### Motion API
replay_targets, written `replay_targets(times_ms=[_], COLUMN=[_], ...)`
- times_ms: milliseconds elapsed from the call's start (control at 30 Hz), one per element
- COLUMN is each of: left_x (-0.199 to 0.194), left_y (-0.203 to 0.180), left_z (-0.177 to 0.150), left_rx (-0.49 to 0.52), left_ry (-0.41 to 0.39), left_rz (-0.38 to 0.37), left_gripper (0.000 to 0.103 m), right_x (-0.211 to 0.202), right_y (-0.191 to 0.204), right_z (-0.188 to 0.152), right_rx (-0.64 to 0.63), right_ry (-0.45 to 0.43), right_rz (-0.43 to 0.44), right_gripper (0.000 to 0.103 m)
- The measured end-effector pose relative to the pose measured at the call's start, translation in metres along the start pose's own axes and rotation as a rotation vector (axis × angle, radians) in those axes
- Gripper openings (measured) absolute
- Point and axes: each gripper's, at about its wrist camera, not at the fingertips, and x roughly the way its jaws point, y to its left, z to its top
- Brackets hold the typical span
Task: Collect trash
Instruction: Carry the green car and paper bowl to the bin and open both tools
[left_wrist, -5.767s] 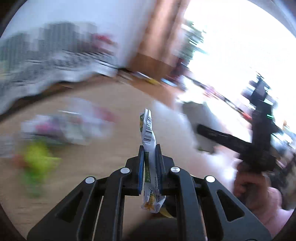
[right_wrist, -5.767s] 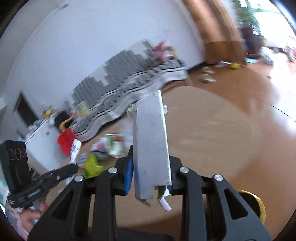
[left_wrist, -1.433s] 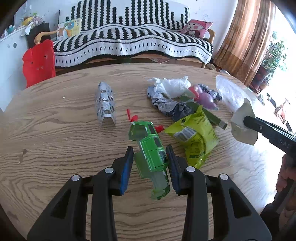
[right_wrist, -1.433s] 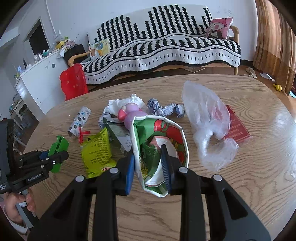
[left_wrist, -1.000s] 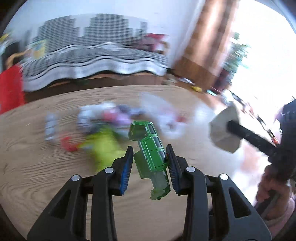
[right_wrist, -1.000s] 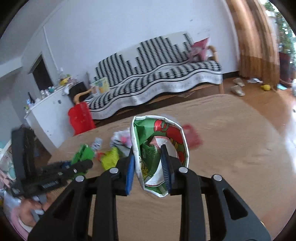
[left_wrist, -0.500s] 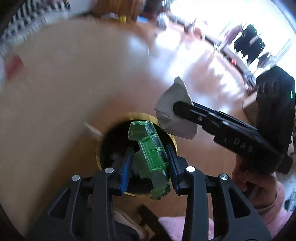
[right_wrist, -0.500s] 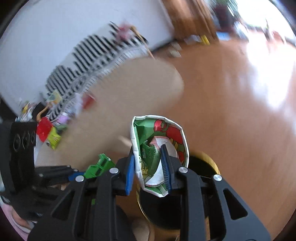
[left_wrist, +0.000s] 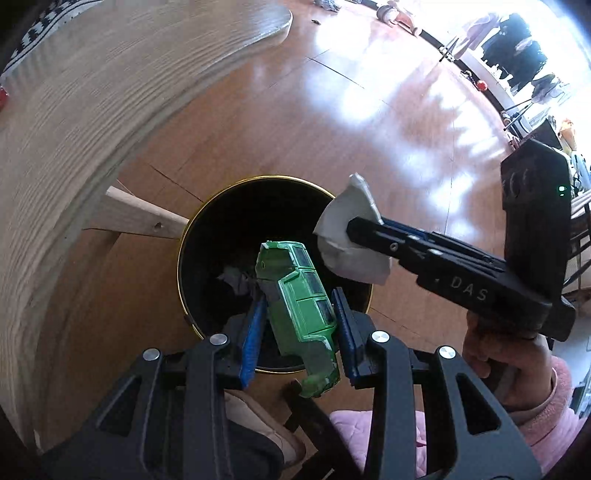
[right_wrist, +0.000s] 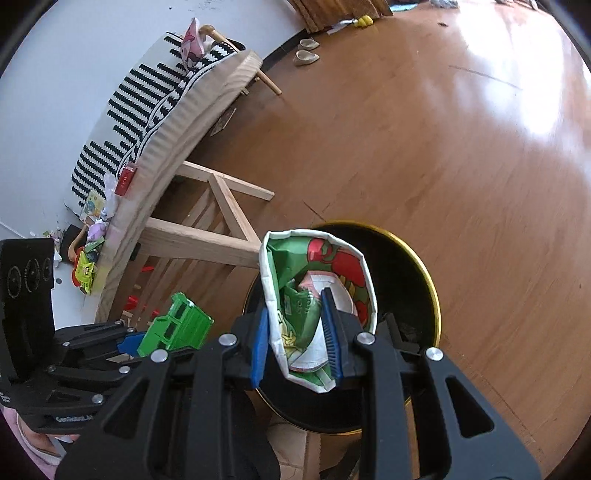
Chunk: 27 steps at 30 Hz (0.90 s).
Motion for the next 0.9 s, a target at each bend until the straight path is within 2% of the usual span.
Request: replay_targets(times_ms=[200,233,267,300,333,400,500,567,600,633,667,733,767,867,900], left_x=[0.0,0.0,0.0,-0.002,-0.002,-0.008,-0.019,-0.048,-0.074,-0.094,-0.115,-0.161,-0.178,-0.219,-0.228], left_y=[-0.008,-0.01,-0.013,-0.014,-0.016,-0.019,-0.016,-0.012,-0.006,-0.001,0.006,0.03,0.043,0.098,0.125], left_z=[0.002,0.003,0.004,0.003,0.001,0.0,-0.002,0.0,0.001,-0.001,-0.003,-0.011,-0.016,-0.044,-0.061], left_rx=[0.006,0.011,0.013,0.015,0.017,0.031,0.024,0.016,0.001,-0.022,-0.049,-0.102,-0.123,-0.209,-0.258], left_ry=[0.005,0.004,0.0,-0.015,-0.035,-0.064,-0.102,-0.212,-0.307,-0.381,-0.447,-0.556,-0.586,-0.635,-0.642], left_rz=[0.0,0.006,0.004,0.007,0.01,-0.005,-0.007,0.033,0.063,0.081,0.09,0.088,0.096,0.166,0.222], left_gripper=[0.036,0.045,0.057,0.088,0.097,0.097,0.097,0.097,0.097,0.097,0.097,0.097,0.097,0.097,0.097], right_x=[0.003,0.001,0.001,-0.001,-0.002,-0.013,-0.028,-0.038,-0.041,-0.042,-0.041,-0.035,-0.032,-0.025,-0.022], right_y=[0.002,0.001,0.001,-0.002,-0.004,-0.007,-0.011,-0.013,-0.013,-0.009,-0.006,0.006,0.013,0.04,0.052], right_z=[0.005,0.006,0.008,0.011,0.012,0.017,0.022,0.022,0.022,0.021,0.021,0.02,0.02,0.021,0.022], right_rx=[0.009,0.018,0.033,0.062,0.087,0.105,0.128,0.136,0.123,0.093,0.068,-0.009,-0.045,-0.135,-0.16], right_ry=[0.001,-0.007,-0.013,-0.015,-0.018,-0.063,-0.131,-0.191,-0.216,-0.243,-0.253,-0.269,-0.279,-0.305,-0.313], right_rz=[-0.006,-0.005,0.001,-0.005,-0.018,-0.014,-0.08,-0.164,-0.227,-0.348,-0.427,-0.573,-0.611,-0.624,-0.607], right_gripper=[0.027,0.031,0.039,0.074,0.095,0.095,0.096,0.096,0.096,0.096,0.096,0.096,0.096,0.096,0.096])
